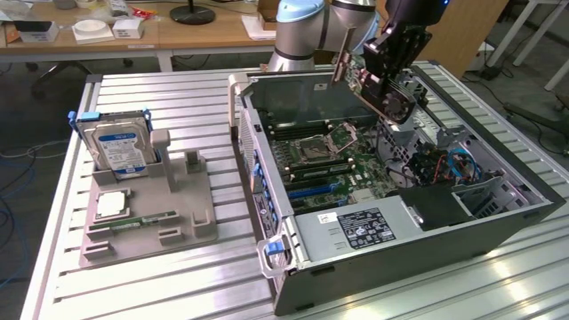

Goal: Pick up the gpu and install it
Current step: 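Insert the gpu into the slot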

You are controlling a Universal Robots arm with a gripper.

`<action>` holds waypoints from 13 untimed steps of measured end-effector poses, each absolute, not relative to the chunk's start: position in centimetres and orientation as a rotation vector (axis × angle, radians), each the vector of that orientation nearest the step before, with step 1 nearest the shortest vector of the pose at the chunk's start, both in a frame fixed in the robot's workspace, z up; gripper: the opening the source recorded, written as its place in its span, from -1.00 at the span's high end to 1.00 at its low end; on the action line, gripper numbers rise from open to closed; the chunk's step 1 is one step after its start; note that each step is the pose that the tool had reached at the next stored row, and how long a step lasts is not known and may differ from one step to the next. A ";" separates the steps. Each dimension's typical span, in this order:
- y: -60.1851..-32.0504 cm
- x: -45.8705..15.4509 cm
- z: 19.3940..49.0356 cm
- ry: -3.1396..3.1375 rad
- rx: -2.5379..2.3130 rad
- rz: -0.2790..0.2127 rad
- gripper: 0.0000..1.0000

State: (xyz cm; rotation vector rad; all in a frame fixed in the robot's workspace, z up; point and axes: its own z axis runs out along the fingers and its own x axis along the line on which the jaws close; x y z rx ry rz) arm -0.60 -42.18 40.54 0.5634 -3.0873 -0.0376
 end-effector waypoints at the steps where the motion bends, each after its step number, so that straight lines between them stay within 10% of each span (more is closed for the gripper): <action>1: -42.2 -0.6 40.5 -3.085 0.575 -0.038 0.47; 13: -42.2 -0.6 40.5 -3.055 0.714 -0.038 0.47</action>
